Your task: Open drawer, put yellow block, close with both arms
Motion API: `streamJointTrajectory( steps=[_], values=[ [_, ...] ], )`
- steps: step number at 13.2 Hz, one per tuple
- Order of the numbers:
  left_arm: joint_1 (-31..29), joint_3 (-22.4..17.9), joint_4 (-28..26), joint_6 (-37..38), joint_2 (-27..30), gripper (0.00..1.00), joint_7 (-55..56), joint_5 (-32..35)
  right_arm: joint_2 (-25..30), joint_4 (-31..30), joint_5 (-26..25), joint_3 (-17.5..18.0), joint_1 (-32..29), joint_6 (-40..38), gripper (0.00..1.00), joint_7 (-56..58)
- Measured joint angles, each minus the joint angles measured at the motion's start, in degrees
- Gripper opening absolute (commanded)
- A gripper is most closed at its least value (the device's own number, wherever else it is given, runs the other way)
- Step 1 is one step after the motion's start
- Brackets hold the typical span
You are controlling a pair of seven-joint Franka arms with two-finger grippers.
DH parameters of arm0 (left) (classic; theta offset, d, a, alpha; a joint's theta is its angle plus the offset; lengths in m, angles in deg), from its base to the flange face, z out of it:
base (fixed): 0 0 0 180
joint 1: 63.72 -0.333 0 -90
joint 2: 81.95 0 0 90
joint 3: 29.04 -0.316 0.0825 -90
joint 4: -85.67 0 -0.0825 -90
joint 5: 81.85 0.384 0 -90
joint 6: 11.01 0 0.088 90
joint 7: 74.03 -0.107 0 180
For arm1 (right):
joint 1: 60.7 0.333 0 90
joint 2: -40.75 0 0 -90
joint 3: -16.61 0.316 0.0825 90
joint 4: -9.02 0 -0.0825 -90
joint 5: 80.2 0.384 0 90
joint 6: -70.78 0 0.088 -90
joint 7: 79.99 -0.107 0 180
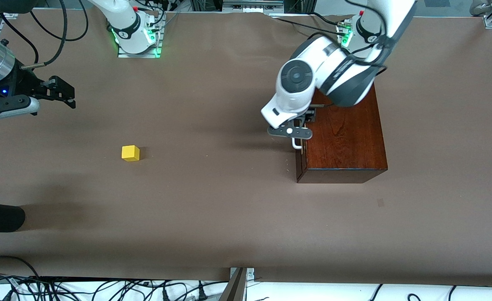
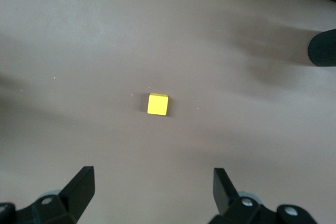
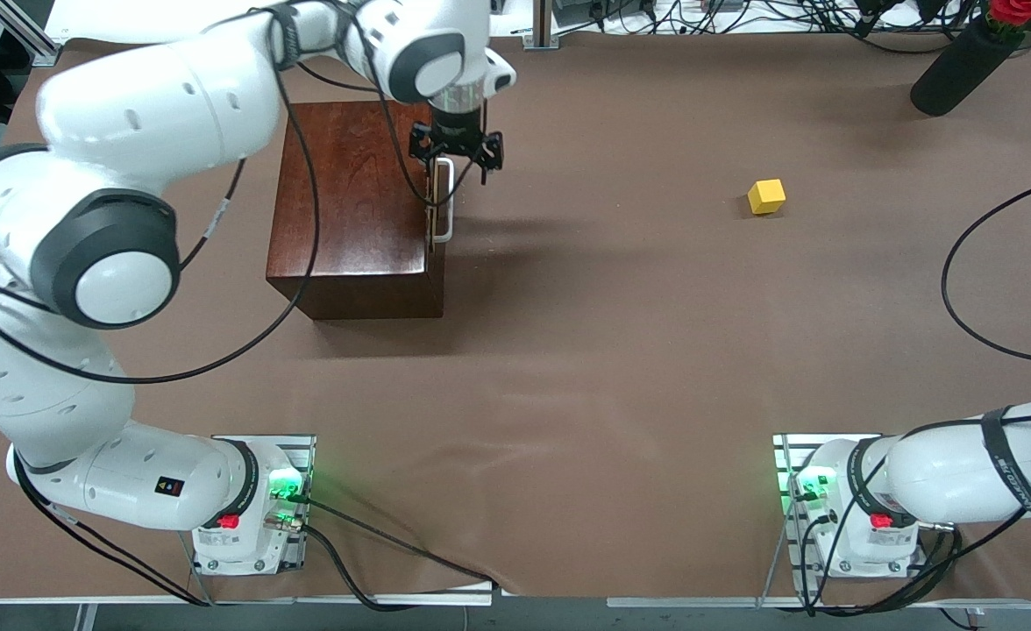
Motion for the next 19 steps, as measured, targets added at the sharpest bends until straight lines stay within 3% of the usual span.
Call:
streamJointTrajectory(
  steps=[6,19],
  values=[
    [3.4,0.2,-1.0,-2.5,-4.9,1.0,7.7,11.5,0.0,0.0,0.0,-0.2,-0.2,0.8,1.0,0.0],
    [5.9,-0.2,-2.0,-3.9,-8.0,1.0,15.7,14.8,0.0,0.0,0.0,-0.2,-0.1,0.9,1.0,0.0]
  ],
)
